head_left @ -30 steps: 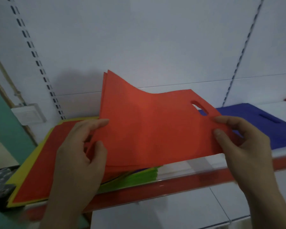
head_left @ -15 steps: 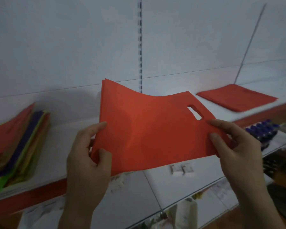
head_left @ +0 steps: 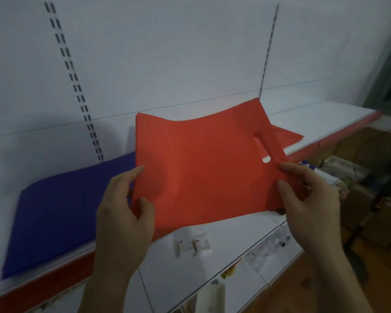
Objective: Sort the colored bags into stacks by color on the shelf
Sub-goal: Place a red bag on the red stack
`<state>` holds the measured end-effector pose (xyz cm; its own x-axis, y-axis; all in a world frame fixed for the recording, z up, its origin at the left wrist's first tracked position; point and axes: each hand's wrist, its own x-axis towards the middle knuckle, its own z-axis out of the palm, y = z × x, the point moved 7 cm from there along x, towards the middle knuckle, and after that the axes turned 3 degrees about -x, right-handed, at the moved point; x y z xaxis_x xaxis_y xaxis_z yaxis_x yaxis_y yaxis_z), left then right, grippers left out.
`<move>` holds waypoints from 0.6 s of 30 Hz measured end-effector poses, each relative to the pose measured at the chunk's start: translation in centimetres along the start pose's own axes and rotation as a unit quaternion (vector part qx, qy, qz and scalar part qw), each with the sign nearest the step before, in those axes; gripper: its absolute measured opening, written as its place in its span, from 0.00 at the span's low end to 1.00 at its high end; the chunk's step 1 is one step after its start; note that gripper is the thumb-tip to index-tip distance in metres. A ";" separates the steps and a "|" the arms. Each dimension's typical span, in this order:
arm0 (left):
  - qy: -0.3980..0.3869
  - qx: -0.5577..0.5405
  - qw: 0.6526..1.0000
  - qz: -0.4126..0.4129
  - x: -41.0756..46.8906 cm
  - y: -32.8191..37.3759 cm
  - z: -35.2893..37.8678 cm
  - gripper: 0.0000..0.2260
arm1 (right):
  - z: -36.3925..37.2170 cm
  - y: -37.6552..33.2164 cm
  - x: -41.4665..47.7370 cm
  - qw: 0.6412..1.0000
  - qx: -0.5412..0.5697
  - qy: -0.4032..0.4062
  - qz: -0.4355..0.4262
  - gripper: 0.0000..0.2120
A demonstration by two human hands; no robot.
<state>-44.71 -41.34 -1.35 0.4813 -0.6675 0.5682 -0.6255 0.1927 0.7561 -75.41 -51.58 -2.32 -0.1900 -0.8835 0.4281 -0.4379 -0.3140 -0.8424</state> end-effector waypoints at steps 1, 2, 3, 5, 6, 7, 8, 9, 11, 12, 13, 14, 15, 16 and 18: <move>-0.002 0.002 1.000 0.004 0.6 0.2 1.5 0.23 | -0.1 0.8 1.3 1.000 -0.003 0.003 0.000 0.12; -0.004 0.002 1.000 0.007 1.3 0.3 2.9 0.23 | -0.2 1.4 2.5 1.000 -0.008 0.006 -0.001 0.12; -0.005 0.000 1.000 0.010 2.0 0.5 4.4 0.22 | -0.4 2.1 3.8 1.000 -0.011 0.011 -0.001 0.12; -0.010 -0.005 1.000 0.013 3.6 0.9 7.1 0.21 | -0.7 3.4 6.5 1.000 -0.009 0.019 0.004 0.12; -0.013 -0.004 1.000 0.013 4.5 1.2 8.4 0.20 | -0.9 4.0 7.8 1.000 -0.008 0.018 0.008 0.11; -0.016 -0.003 1.000 0.013 5.3 1.4 9.6 0.20 | -1.0 4.5 9.2 1.000 -0.008 0.015 0.011 0.11; -0.021 -0.002 1.000 0.012 6.0 1.7 10.8 0.20 | -1.1 5.0 10.4 1.000 -0.008 0.014 0.012 0.11; -0.027 -0.002 1.000 0.012 6.7 2.0 12.0 0.20 | -1.3 5.6 11.6 1.000 -0.007 0.020 0.014 0.11; -0.036 0.003 0.999 0.012 7.9 2.2 14.3 0.20 | -1.8 6.7 13.9 0.999 -0.008 0.044 0.014 0.11; -0.042 0.012 0.999 0.007 8.3 2.2 15.6 0.20 | -1.9 7.4 15.0 0.998 -0.018 0.054 0.013 0.12; -0.053 0.023 0.998 0.000 8.5 2.2 16.8 0.20 | -2.0 8.2 16.0 0.998 -0.031 0.060 0.015 0.12; -0.069 0.030 0.997 -0.008 8.6 2.2 18.0 0.21 | -2.1 9.0 16.9 0.997 -0.039 0.063 0.019 0.13; -0.083 0.036 0.996 -0.014 8.7 2.3 19.1 0.22 | -2.1 9.7 17.8 0.997 -0.041 0.065 0.024 0.13; -0.095 0.041 0.994 -0.019 8.8 2.5 20.2 0.23 | -2.1 10.3 18.9 0.997 -0.042 0.065 0.027 0.13; -0.110 0.062 0.992 -0.020 9.0 2.7 22.3 0.24 | -2.0 11.4 21.1 0.997 -0.045 0.062 0.026 0.13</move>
<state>-55.81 -62.86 -1.44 0.3699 -0.8160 0.4443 -0.6855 0.0830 0.7233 -86.16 -73.17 -2.25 -0.3199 -0.8464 0.4258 -0.5007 -0.2305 -0.8344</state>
